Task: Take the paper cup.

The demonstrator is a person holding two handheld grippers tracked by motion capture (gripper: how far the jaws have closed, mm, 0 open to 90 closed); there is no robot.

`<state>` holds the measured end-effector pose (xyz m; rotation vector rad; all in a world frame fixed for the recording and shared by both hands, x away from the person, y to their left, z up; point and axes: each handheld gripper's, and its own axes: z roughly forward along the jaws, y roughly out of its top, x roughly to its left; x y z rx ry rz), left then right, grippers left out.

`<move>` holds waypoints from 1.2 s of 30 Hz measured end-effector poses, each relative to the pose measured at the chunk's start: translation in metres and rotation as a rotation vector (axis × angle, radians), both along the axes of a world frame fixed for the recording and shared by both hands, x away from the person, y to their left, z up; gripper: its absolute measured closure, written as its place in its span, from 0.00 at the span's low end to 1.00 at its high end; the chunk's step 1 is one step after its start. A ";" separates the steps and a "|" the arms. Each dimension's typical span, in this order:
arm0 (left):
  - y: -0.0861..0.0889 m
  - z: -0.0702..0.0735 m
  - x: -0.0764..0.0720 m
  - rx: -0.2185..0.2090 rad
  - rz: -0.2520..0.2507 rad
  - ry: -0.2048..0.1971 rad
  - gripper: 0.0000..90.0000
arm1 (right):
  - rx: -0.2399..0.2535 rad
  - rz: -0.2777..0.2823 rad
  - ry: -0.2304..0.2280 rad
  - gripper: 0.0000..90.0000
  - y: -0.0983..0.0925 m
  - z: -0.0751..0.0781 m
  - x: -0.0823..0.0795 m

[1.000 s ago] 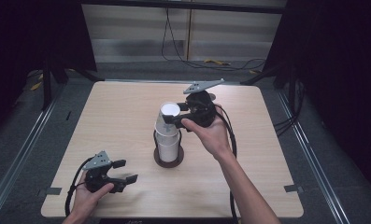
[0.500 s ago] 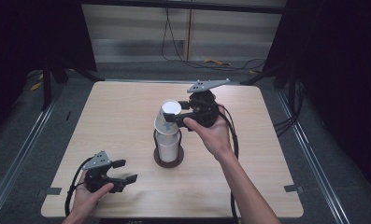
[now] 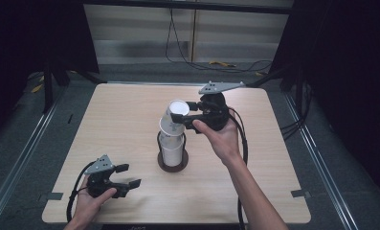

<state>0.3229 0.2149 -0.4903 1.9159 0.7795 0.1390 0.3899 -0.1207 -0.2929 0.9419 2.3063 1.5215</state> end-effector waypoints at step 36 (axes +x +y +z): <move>-0.011 0.027 0.002 -0.024 -0.028 -0.058 0.18 | 0.088 -0.036 -0.010 0.41 -0.057 -0.013 -0.043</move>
